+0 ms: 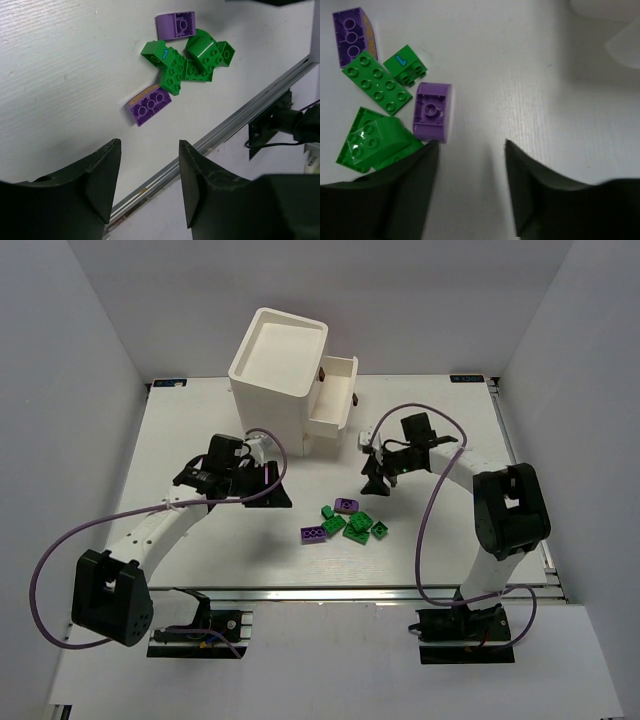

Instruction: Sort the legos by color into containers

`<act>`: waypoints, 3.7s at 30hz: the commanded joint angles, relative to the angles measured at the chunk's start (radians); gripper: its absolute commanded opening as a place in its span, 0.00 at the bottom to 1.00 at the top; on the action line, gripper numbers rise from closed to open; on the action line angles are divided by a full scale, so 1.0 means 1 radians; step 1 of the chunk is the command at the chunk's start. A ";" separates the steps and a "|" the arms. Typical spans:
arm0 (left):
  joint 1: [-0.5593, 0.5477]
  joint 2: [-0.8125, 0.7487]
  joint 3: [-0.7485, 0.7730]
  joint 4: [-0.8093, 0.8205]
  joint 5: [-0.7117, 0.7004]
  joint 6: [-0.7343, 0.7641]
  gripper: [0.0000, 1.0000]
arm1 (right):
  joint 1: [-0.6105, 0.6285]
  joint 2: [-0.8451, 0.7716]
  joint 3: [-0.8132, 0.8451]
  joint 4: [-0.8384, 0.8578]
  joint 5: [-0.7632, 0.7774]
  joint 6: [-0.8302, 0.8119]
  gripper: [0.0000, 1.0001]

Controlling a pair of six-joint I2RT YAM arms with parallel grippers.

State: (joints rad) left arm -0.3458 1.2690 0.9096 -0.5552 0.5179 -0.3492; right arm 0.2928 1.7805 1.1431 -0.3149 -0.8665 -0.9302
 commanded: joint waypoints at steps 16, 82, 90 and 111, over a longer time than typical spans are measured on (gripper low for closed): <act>-0.082 -0.080 -0.075 0.018 -0.110 -0.034 0.66 | 0.161 -0.044 -0.066 0.042 0.135 0.027 0.88; -0.249 0.125 0.080 -0.017 -0.119 0.217 0.80 | 0.114 0.263 0.778 0.237 0.439 0.962 0.81; -0.323 0.187 0.092 -0.011 -0.137 0.409 0.80 | 0.014 0.133 0.646 0.276 0.281 0.966 0.84; -0.464 0.417 0.133 0.104 -0.463 0.517 0.48 | -0.144 -0.015 0.420 0.330 0.169 0.981 0.84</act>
State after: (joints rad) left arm -0.7933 1.7008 1.0279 -0.4736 0.0837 0.1692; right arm 0.1642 1.8137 1.5593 -0.0261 -0.6788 0.0463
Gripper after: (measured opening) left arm 0.522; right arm 0.845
